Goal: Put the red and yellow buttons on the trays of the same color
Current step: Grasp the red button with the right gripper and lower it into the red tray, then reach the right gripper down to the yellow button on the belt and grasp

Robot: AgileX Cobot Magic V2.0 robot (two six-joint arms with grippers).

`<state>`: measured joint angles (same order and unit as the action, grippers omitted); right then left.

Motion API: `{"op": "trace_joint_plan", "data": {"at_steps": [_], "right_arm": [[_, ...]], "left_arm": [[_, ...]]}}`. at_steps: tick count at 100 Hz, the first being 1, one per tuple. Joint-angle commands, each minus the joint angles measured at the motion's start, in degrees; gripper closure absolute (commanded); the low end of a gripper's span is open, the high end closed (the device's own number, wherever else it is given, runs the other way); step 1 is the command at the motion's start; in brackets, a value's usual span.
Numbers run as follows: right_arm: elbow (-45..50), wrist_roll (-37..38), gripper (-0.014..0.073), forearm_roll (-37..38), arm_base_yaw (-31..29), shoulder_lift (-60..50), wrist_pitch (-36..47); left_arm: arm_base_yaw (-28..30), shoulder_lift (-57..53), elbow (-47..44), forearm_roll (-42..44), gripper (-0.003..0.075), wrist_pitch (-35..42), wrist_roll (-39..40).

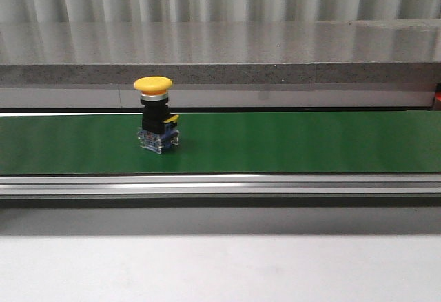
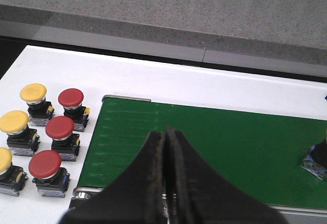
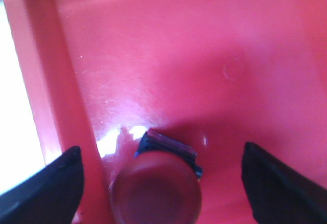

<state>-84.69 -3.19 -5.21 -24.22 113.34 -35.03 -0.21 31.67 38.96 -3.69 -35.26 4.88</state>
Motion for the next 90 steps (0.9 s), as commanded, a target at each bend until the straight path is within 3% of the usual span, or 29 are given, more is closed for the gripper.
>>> {"op": "trace_joint_plan", "data": {"at_steps": [1, 28, 48, 90], "right_arm": [[-2.32, -0.61, -0.0062, 0.45, -0.38, -3.79, 1.97], [-2.73, -0.61, -0.0062, 0.41, -0.04, -12.52, 2.13], [-1.21, -1.43, -0.0062, 0.41, 3.71, -21.49, -1.25], [18.24, -5.97, -0.0062, 0.41, 16.91, -39.41, -3.03]], "left_arm": [[-0.36, 0.08, 1.51, -0.61, 0.074, 4.29, 0.11], [-0.36, 0.08, 1.51, -0.61, 0.074, 4.29, 0.11], [-0.36, 0.08, 1.51, -0.61, 0.074, 4.29, 0.11], [-0.36, 0.08, 1.51, -0.61, 0.074, 4.29, 0.11]]}}
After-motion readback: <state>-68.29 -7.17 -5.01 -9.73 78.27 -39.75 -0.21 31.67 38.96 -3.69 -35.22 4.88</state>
